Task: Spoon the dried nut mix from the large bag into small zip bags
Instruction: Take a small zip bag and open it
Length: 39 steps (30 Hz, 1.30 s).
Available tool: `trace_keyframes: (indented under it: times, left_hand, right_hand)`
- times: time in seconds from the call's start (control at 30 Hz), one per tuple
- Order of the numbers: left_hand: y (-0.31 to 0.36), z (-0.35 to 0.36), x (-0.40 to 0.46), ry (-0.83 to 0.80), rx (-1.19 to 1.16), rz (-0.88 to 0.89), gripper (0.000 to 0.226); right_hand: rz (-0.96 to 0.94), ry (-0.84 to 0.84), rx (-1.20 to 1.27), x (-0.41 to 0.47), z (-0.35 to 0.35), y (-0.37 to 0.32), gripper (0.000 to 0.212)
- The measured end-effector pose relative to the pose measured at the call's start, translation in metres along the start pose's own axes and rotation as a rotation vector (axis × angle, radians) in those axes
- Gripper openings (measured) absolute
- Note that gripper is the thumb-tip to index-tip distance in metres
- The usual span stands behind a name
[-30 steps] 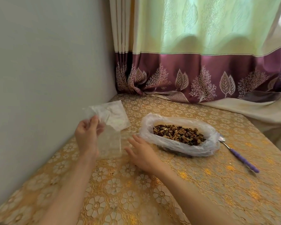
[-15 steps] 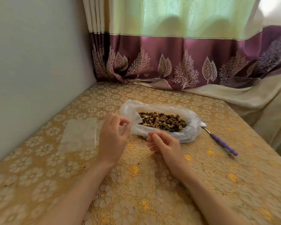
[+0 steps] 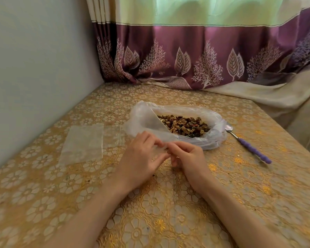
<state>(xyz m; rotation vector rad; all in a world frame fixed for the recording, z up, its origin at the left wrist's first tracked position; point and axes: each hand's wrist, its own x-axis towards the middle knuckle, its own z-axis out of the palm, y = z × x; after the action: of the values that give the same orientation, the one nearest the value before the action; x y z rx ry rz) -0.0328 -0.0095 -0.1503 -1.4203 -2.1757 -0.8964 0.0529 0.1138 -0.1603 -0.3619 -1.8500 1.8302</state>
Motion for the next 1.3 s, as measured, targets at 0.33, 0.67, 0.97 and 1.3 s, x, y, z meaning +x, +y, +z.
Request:
trace_keyframes:
  times: [0.33,0.67,0.97,1.3]
  left_hand:
    - [0.007,-0.003,-0.002,0.002,-0.209,-0.233,0.006]
    - [0.007,-0.004,0.001,-0.012,-0.577,-0.599,0.009]
    - [0.011,-0.005,-0.003,-0.05,-0.102,-0.119,0.013]
    - [0.008,-0.008,0.0,-0.03,-0.226,-0.263,0.014]
  right_hand:
    - [0.034,-0.073,-0.09,-0.001,-0.001,-0.002,0.014]
    - [0.064,-0.073,-0.147,0.0,0.001,-0.005,0.011]
    - [0.055,-0.069,-0.149,0.0,0.004,-0.004,0.015]
    - [-0.138,-0.11,-0.394,-0.001,0.009,-0.003,0.016]
